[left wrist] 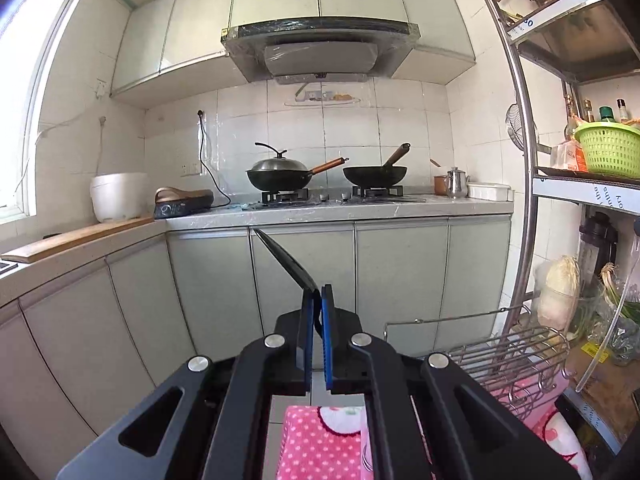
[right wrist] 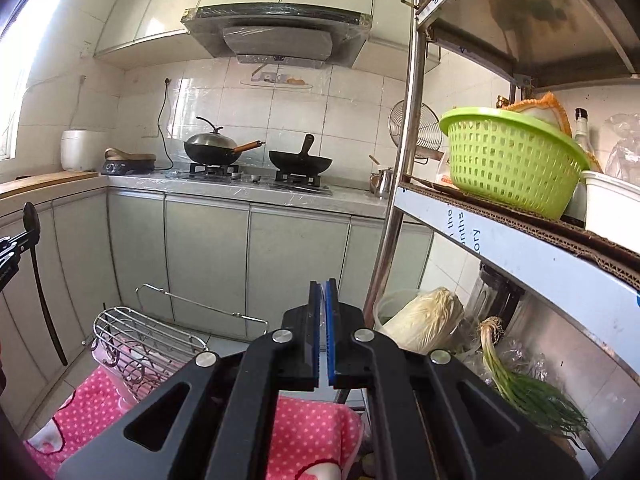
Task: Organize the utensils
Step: 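Lift the black spoon with the left tool while the right tool carries the chopstick toward the pink cup, then insert the black spoon into the pink cup while the right tool drops the chopstick in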
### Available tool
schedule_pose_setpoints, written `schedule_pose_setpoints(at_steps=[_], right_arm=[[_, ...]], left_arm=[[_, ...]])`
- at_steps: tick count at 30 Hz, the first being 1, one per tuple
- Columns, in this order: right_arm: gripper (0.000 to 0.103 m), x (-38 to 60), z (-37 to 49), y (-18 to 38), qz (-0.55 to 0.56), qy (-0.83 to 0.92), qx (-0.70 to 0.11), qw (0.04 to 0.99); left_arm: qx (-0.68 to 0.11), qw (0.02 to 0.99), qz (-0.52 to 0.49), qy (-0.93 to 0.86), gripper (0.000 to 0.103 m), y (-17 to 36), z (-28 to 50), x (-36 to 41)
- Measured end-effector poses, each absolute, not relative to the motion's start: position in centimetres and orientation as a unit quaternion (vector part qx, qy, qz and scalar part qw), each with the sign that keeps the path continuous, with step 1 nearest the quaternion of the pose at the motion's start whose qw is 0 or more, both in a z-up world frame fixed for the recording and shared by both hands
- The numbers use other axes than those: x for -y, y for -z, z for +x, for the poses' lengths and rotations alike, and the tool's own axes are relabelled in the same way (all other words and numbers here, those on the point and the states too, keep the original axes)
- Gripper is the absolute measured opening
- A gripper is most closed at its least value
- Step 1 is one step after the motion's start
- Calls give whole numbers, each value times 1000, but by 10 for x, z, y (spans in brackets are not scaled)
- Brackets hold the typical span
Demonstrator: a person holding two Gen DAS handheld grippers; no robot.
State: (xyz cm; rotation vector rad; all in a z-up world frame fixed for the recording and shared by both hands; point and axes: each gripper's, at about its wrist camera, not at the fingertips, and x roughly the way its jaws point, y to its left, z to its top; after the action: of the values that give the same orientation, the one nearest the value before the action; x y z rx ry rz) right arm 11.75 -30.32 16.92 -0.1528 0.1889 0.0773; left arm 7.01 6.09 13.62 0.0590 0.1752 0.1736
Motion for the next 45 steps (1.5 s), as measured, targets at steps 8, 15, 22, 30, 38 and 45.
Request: schedule_pose_setpoints(at_steps=[8,15,22,30,38,45], right_arm=[[3,286,143,-159,-108,-31,-96,989],[3,271,159,-141,-134,-34,-115,984],[3,262,163,-120,-141,-53,-147,978],[3,263,167,-97,-111,-76,-189,973],[3,272,172,-85,-69,-97,-220,968],[4,283,182,-73,-27,-113,-255,960]], left_arm=[[-74,986,90,-123,3,-128,105,-44],[-81,978,138,-135,3,-105,133,-30],[-106,974,161,-116,3,-80,149,-18],[-164,980,96,-54,4,-56,146,-27],[-222,975,-2,5,5,-44,151,-49],[-258,962,-79,31,8,-39,159,-64]])
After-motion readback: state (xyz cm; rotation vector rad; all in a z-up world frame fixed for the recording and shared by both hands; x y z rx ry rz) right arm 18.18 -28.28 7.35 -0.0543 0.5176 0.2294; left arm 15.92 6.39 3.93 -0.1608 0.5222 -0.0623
